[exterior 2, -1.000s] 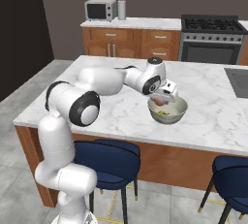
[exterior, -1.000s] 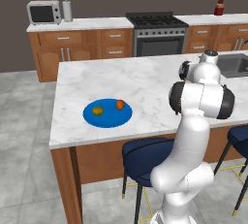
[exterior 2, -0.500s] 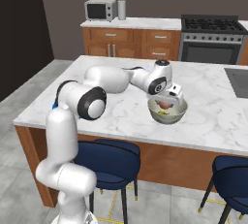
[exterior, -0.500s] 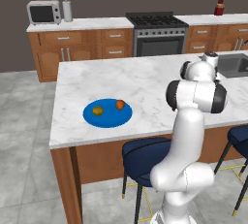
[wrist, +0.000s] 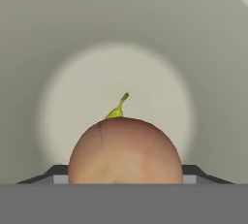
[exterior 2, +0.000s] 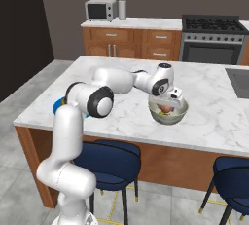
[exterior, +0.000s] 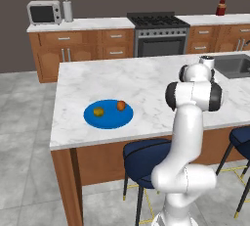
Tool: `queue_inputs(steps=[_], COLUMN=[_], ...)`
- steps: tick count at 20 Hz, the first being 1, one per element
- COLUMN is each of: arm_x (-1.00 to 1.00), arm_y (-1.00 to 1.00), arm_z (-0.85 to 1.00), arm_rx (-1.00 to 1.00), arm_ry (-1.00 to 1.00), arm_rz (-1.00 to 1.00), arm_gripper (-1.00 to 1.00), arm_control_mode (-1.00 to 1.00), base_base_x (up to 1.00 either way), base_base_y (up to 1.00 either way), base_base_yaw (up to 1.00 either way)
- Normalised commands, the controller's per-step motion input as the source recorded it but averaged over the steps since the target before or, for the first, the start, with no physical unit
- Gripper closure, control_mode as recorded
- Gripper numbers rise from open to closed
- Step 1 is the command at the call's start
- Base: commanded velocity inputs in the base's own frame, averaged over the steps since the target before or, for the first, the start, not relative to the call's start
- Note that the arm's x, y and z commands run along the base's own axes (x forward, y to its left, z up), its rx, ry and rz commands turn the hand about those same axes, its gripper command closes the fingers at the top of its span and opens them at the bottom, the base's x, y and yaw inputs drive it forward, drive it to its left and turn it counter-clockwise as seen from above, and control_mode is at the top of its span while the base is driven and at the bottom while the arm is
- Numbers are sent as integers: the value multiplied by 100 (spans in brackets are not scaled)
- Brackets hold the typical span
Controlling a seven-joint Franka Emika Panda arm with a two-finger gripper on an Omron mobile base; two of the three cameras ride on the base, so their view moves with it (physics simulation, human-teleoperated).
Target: Take the fruits from the plate on the dining counter and place two fruits in each bowl.
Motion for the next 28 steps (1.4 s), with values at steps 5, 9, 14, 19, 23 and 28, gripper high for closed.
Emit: queue_inputs(steps=[5, 9, 14, 19, 23, 28], arm_x=[17, 1, 0, 0, -6, -44], arm_y=[0, 0, 0, 0, 0, 38], arm_z=[-23, -6, 0, 0, 13, 47], arm_rx=[2, 0, 0, 0, 0, 0], arm_ry=[6, 6, 0, 0, -1, -1], arm_rz=[0, 0, 0, 0, 0, 0], arm_gripper=[-100, -100, -100, -100, -100, -100], arm_control_mode=[-100, -100, -100, -100, -100, -100], base_base_x=[0, 0, 0, 0, 0, 0], base_base_y=[0, 0, 0, 0, 0, 0], base_base_yaw=[0, 0, 0, 0, 0, 0])
